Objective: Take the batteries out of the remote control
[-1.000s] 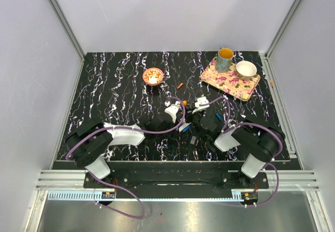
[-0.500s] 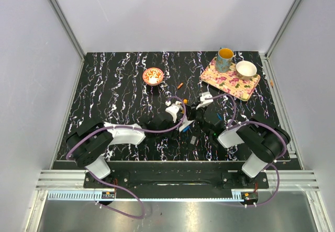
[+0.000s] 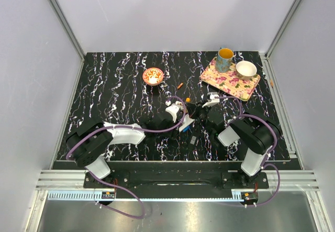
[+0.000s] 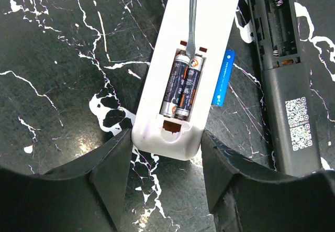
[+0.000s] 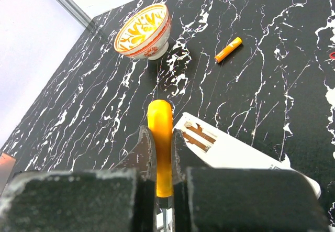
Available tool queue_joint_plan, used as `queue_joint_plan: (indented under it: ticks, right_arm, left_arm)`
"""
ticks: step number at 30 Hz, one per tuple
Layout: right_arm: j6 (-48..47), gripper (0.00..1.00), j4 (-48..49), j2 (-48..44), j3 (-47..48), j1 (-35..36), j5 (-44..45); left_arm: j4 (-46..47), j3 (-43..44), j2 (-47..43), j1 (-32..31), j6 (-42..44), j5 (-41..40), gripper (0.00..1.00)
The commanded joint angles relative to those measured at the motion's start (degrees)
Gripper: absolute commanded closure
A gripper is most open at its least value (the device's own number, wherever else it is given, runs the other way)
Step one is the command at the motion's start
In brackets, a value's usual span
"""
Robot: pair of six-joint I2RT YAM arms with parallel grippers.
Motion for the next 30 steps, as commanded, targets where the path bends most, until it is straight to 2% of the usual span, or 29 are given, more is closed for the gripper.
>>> queue_joint_plan:
  ticks: [1,12,23,30]
  right_arm:
    - [9.1,1.0,5.2,-0.3,-1.3,2.3,-9.1]
    - [12.4,1.0,5.1,-0.4,0.6,2.3,-15.3]
    - [12.8,1.0,1.9,-6.0,0.9,2.3,-18.9]
    - [13.4,1.0,2.0,-5.0,0.6,2.3,-17.4]
  left_arm:
    - [-7.1,-1.8,4.5,0.3,-1.3,4.7,1.0]
    - [-6.8,-1.5,5.1,0.3,-1.5,5.2,1.0]
    - [-6.7,-1.6,5.4,0.5,-1.4,5.2,1.0]
    - [-6.7,-1.7,5.5,0.6,-1.5,5.2,1.0]
